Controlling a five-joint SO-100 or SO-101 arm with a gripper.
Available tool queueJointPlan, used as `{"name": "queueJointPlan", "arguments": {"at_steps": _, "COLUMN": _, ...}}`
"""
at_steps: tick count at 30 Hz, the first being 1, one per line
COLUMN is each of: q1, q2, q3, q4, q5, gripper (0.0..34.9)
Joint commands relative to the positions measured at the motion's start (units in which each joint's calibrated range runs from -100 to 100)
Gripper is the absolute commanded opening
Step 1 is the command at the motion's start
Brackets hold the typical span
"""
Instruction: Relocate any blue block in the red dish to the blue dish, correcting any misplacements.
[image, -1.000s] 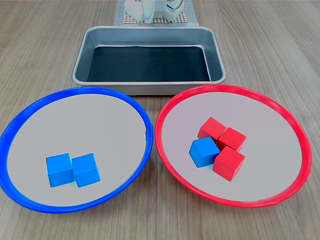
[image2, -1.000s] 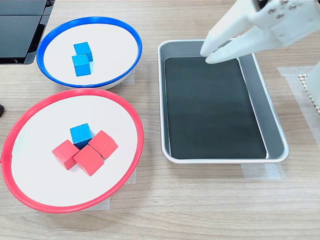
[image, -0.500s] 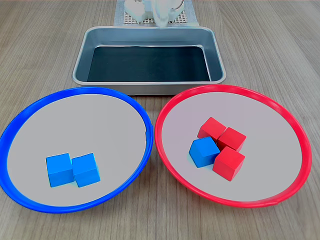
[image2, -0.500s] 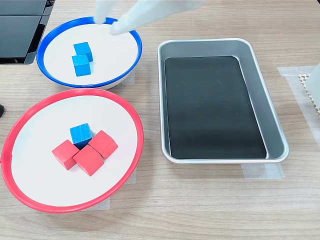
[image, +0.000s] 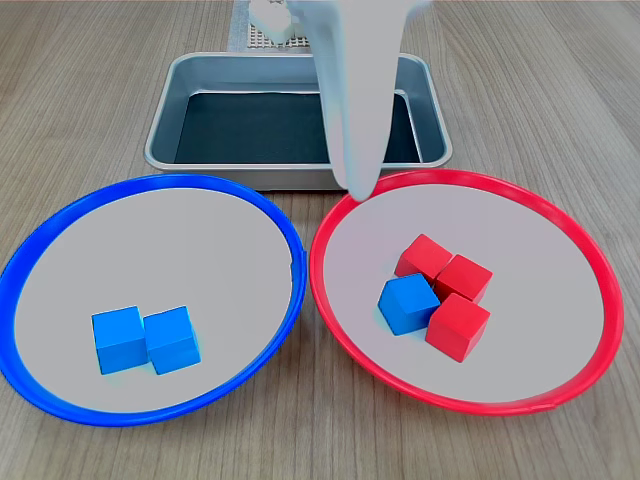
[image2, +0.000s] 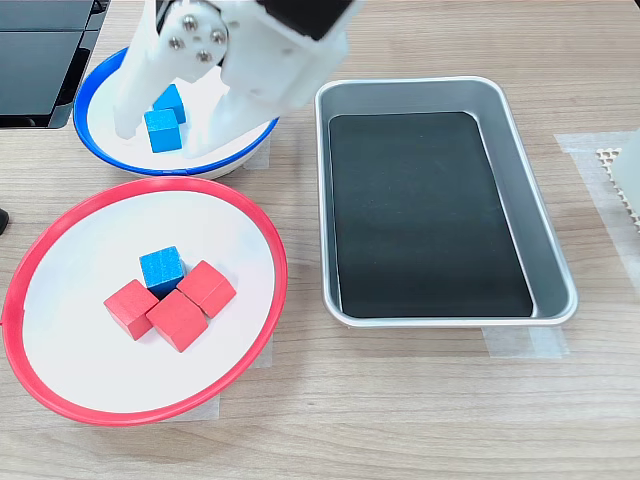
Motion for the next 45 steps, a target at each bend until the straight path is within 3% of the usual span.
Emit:
{"name": "queueJointPlan", "arguments": {"at_steps": 1, "q1": -1.2, "q2": 1.0, "q3": -0.4, "q4": 0.5, "q5": -0.5, "gripper": 13.0}}
{"name": "queueJointPlan", "arguments": {"at_steps": 17, "q1": -5.3, "q2": 16.9, "q3": -16.7, "q4": 1.5, "q5": -1.1, "gripper": 13.7}}
{"name": "queueJointPlan", "arguments": {"at_steps": 31, "q1": -5.2, "q2": 17.0, "q3": -14.8, "q4": 6.0, "q5": -2.6, "gripper": 13.3}}
{"name": "queueJointPlan", "arguments": {"at_steps": 45, "q1": -4.4, "q2": 19.8, "q3": -17.5, "q4": 2.7, "q5": -2.7, "gripper": 12.4}}
